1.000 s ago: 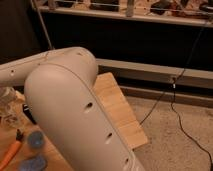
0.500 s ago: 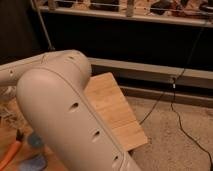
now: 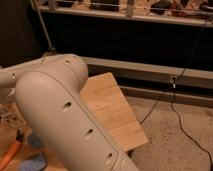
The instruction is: Place the eraser on the white sponge
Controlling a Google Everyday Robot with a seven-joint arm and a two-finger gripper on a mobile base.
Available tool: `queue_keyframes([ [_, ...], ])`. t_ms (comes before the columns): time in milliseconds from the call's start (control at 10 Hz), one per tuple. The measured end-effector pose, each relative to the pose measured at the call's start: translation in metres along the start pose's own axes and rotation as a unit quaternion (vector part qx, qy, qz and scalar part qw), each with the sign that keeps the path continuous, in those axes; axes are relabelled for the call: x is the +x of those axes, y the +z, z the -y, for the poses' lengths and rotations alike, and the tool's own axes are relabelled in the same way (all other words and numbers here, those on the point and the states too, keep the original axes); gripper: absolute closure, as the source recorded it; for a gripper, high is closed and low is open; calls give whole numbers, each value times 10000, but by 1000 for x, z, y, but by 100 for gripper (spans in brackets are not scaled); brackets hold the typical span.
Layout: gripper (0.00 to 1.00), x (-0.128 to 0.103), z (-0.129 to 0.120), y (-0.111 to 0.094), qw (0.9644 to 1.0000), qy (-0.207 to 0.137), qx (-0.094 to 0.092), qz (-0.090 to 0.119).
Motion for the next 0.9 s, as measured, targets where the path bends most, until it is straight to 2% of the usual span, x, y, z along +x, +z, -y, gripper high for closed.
queue_keyframes([
  [300,35,-3,3,8,9998,-86,-178,-56],
  [700,35,-3,13,19,9996,-143,-185,-156],
  [900,35,3,14,27,9991,-181,-221,-306],
])
